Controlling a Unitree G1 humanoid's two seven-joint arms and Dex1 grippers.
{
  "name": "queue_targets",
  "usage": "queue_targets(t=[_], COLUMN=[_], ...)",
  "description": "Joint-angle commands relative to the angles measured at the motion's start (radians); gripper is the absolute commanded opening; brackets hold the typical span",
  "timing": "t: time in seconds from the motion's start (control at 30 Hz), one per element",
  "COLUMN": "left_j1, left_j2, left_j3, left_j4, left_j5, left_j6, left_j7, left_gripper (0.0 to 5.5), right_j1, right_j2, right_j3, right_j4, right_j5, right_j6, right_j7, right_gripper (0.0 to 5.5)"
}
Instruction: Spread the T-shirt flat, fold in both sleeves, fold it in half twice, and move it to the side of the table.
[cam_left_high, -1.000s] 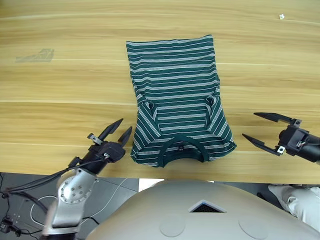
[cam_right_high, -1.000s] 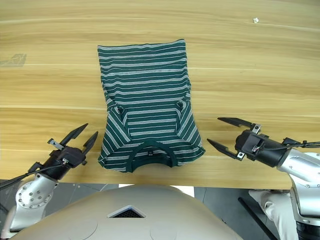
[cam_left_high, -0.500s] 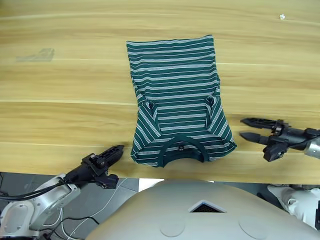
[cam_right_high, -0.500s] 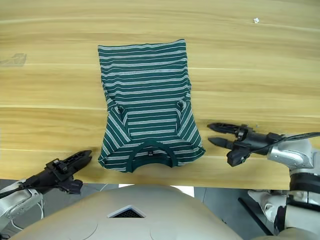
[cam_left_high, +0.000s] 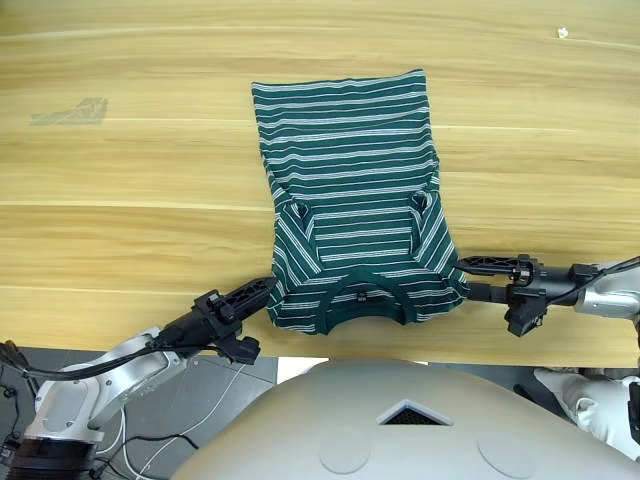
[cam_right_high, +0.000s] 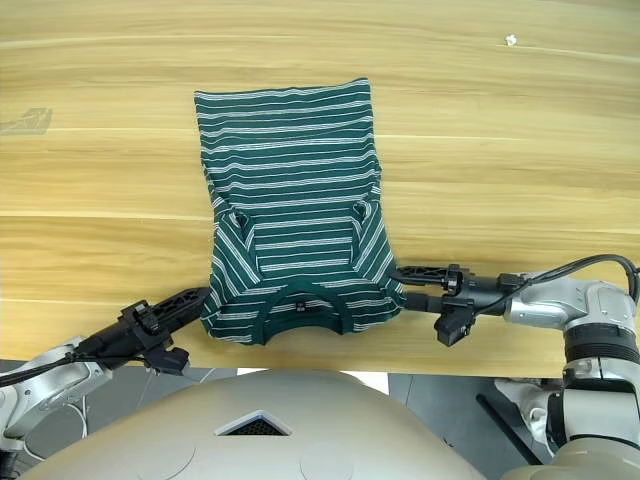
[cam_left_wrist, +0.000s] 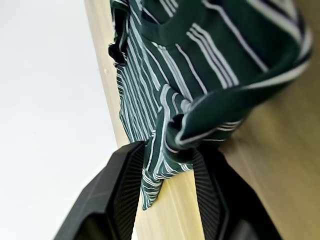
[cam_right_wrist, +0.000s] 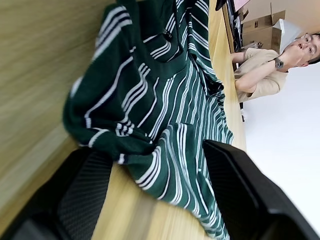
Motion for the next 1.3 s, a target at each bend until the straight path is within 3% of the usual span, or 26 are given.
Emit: queue_targets(t=[0.03,0.17,0.53,0.77,0.97,1.1,1.3], left_j1=[0.012,0.016,0.022,0.033,0.091,0.116,0.159], left_j2=[0.008,0.010,0.031,0.077,0.149,0.138,0.154], left_j3=[-0.018,-0.056,-0.131,-0.153,-0.121,-0.114,-0.150], left_j4=[-0.007,0.010,0.091,0.135,0.139,0.098,0.074], left_j5=[0.000,0.025,0.103,0.123,0.093,-0.232,-0.371], left_j6=[0.010,0.010,0.044,0.082,0.101,0.080,0.092], left_j7=[-0.009,-0.006,0.092,0.166,0.200,0.061,-0.138], left_gripper=[1.73,1.73,0.03,0.00,0.00,0.00,0.00], right_j1=[0.016,0.008,-0.008,-0.020,-0.017,-0.011,0.005], right_j2=[-0.008,-0.026,-0.093,-0.121,-0.140,-0.124,-0.151], right_j3=[0.057,0.106,0.269,0.369,0.428,0.433,0.545], right_j4=[0.012,0.007,0.004,0.007,0.007,0.074,0.083], right_j5=[-0.110,-0.155,-0.235,-0.251,-0.248,0.001,0.380], right_j6=[0.061,0.098,0.204,0.260,0.294,0.228,0.243], right_j7=[-0.057,-0.141,-0.374,-0.476,-0.531,-0.432,-0.151], right_gripper=[3.23,3.23,1.05,0.13,0.01,0.01,0.01])
